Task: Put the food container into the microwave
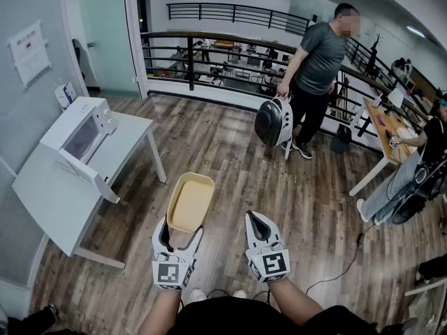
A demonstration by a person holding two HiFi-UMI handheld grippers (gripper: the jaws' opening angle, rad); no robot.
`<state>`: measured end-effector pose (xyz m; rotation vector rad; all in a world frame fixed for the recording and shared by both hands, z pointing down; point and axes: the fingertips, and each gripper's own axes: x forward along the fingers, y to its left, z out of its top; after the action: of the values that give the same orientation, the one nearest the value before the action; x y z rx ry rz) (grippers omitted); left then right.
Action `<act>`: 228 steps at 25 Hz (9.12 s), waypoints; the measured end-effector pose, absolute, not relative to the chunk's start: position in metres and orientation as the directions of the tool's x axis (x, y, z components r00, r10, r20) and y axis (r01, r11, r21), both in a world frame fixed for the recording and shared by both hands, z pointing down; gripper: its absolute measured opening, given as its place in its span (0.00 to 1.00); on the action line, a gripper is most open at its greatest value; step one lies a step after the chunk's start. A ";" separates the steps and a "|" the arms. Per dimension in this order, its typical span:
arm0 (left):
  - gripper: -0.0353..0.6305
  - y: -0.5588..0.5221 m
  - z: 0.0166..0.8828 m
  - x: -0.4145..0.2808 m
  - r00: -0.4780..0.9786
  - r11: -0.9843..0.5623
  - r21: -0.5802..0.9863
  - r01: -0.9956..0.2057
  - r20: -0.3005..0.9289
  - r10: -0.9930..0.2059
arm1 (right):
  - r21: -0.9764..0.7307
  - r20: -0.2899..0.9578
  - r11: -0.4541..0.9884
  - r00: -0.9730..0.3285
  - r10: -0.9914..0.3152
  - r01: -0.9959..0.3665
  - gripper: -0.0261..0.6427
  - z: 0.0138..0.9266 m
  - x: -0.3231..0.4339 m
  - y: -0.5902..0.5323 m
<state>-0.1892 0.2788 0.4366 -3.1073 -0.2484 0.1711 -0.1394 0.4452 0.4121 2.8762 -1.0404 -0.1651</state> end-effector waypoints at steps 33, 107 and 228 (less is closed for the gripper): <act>0.69 0.231 0.435 -0.164 0.970 -0.977 -0.028 0.214 -0.112 0.215 | 0.110 -0.132 -0.759 0.747 -0.651 -0.642 0.05 0.399 -0.118 0.372; 0.69 -0.090 0.421 0.133 0.938 -0.946 -0.036 -0.321 -0.150 -0.312 | 0.089 -0.144 -0.277 0.262 -0.954 -0.957 0.05 0.393 0.238 -0.011; 0.57 -0.436 0.575 0.122 0.293 -0.303 -0.030 -0.953 0.174 -0.940 | -0.053 0.165 0.545 -0.546 -0.821 -0.837 0.05 0.549 0.217 -0.417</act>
<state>0.1218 -0.4360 0.5749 -2.5890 1.8991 -0.2562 0.2171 -0.4168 0.5489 1.4304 -2.6538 0.1907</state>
